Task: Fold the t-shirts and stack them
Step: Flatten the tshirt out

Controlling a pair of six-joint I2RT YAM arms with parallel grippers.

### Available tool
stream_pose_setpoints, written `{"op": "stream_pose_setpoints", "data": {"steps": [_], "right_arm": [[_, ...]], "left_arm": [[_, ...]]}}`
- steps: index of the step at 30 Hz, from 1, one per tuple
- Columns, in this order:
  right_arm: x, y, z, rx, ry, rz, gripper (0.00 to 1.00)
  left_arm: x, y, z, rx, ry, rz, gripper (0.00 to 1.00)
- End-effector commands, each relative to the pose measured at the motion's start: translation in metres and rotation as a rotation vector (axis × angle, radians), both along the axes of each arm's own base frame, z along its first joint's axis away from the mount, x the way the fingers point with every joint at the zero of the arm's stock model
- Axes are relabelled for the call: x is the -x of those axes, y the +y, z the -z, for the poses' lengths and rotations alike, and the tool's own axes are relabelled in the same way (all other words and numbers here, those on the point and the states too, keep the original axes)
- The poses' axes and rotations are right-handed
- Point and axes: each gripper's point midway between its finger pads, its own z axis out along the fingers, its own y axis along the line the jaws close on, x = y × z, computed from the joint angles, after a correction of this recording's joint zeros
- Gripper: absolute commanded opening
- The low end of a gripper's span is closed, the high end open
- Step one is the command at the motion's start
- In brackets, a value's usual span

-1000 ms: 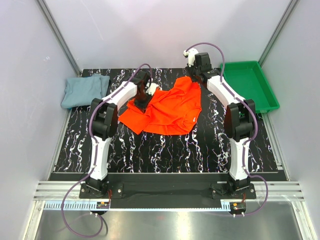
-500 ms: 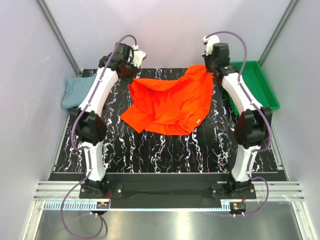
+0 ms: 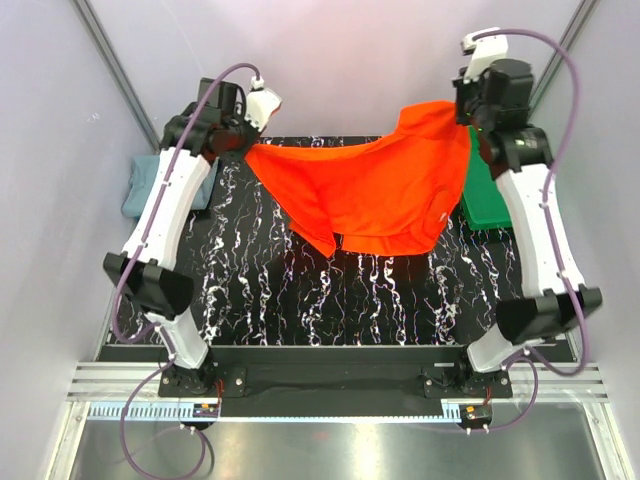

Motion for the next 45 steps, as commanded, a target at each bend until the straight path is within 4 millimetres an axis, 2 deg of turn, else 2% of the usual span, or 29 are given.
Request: {"op": "stream_pose_setpoints", "data": {"steps": [1,2,4,5,6,8,12,17,19,20,21,22,25,27,28,29,31,32,33,35,36,38,39,40,41,42,43,44,45], "right_arm": [[0.056,-0.016,-0.07,-0.027,-0.122,0.044,0.0],[0.073,-0.019,-0.082,-0.033,-0.144,0.043,0.0],[0.095,-0.017,-0.081,-0.032,-0.125,0.011,0.0],[0.117,-0.017,-0.094,-0.039,-0.159,-0.005,0.0],[0.127,-0.013,-0.088,-0.044,-0.141,-0.036,0.0],[0.157,-0.016,-0.099,-0.063,-0.171,-0.044,0.0],[0.202,-0.022,-0.098,-0.08,-0.161,-0.04,0.0],[0.267,-0.025,-0.121,-0.092,-0.255,-0.084,0.0],[0.293,-0.029,-0.132,-0.088,-0.306,-0.092,0.0],[0.301,-0.031,-0.137,-0.077,-0.324,-0.09,0.0],[0.308,-0.035,-0.142,-0.075,-0.341,-0.079,0.0],[0.322,-0.039,-0.158,-0.076,-0.394,-0.065,0.0],[0.326,-0.055,-0.19,-0.052,-0.472,0.016,0.0],[0.326,-0.066,-0.212,-0.027,-0.54,0.073,0.0],[0.317,-0.069,-0.215,-0.02,-0.549,0.092,0.0],[0.313,-0.072,-0.227,-0.011,-0.592,0.112,0.0],[0.282,-0.068,-0.217,0.013,-0.553,0.115,0.0],[0.272,-0.067,-0.218,0.017,-0.565,0.115,0.0],[0.249,-0.063,-0.196,0.03,-0.507,0.108,0.0],[0.224,-0.053,-0.179,0.036,-0.477,0.07,0.0],[0.2,-0.048,-0.149,0.047,-0.405,0.055,0.0],[0.173,-0.039,-0.125,0.06,-0.368,0.023,0.0],[0.154,-0.036,-0.091,0.08,-0.296,0.01,0.0],[0.138,-0.033,-0.071,0.101,-0.259,0.0,0.0],[0.125,-0.03,-0.063,0.111,-0.265,-0.008,0.0],[0.109,-0.029,-0.027,0.133,-0.198,-0.015,0.0],[0.091,-0.026,-0.002,0.148,-0.149,-0.023,0.0],[0.078,-0.024,0.01,0.153,-0.143,-0.038,0.0],[0.066,-0.028,0.04,0.159,-0.086,-0.037,0.0]], "left_arm": [[0.026,0.012,-0.079,0.018,-0.191,0.007,0.0],[0.032,0.013,-0.087,0.024,-0.207,0.009,0.0],[0.05,0.017,-0.106,0.033,-0.251,0.018,0.0],[0.057,0.019,-0.113,0.036,-0.266,0.02,0.0],[0.07,0.022,-0.126,0.048,-0.301,0.02,0.0],[0.084,0.024,-0.136,0.059,-0.332,0.037,0.0],[0.129,0.026,-0.173,0.093,-0.461,0.103,0.0],[0.168,0.032,-0.19,0.123,-0.524,0.125,0.0],[0.188,0.036,-0.204,0.141,-0.592,0.13,0.0],[0.191,0.038,-0.205,0.143,-0.605,0.127,0.0],[0.204,0.044,-0.219,0.151,-0.669,0.117,0.0],[0.208,0.046,-0.224,0.147,-0.692,0.112,0.0],[0.216,0.059,-0.243,0.123,-0.761,0.07,0.0],[0.213,0.063,-0.246,0.098,-0.779,0.051,0.0],[0.209,0.065,-0.244,0.072,-0.779,0.053,0.0],[0.199,0.065,-0.231,0.05,-0.752,0.046,0.0],[0.184,0.063,-0.217,0.014,-0.725,0.046,0.0],[0.169,0.059,-0.195,-0.006,-0.665,0.056,0.0],[0.16,0.057,-0.186,-0.012,-0.647,0.058,0.0],[0.135,0.05,-0.143,-0.047,-0.54,0.073,0.0],[0.127,0.048,-0.127,-0.062,-0.501,0.079,0.0],[0.106,0.043,-0.075,-0.09,-0.371,0.096,0.0],[0.098,0.042,-0.059,-0.094,-0.337,0.096,0.0],[0.087,0.04,-0.023,-0.105,-0.254,0.105,0.0],[0.082,0.04,-0.006,-0.105,-0.215,0.115,0.0],[0.073,0.039,0.008,-0.117,-0.195,0.119,0.0],[0.068,0.041,0.029,-0.127,-0.148,0.118,0.0],[0.056,0.04,0.057,-0.134,-0.08,0.122,0.0],[0.049,0.044,0.071,-0.133,-0.044,0.109,0.0]]}}
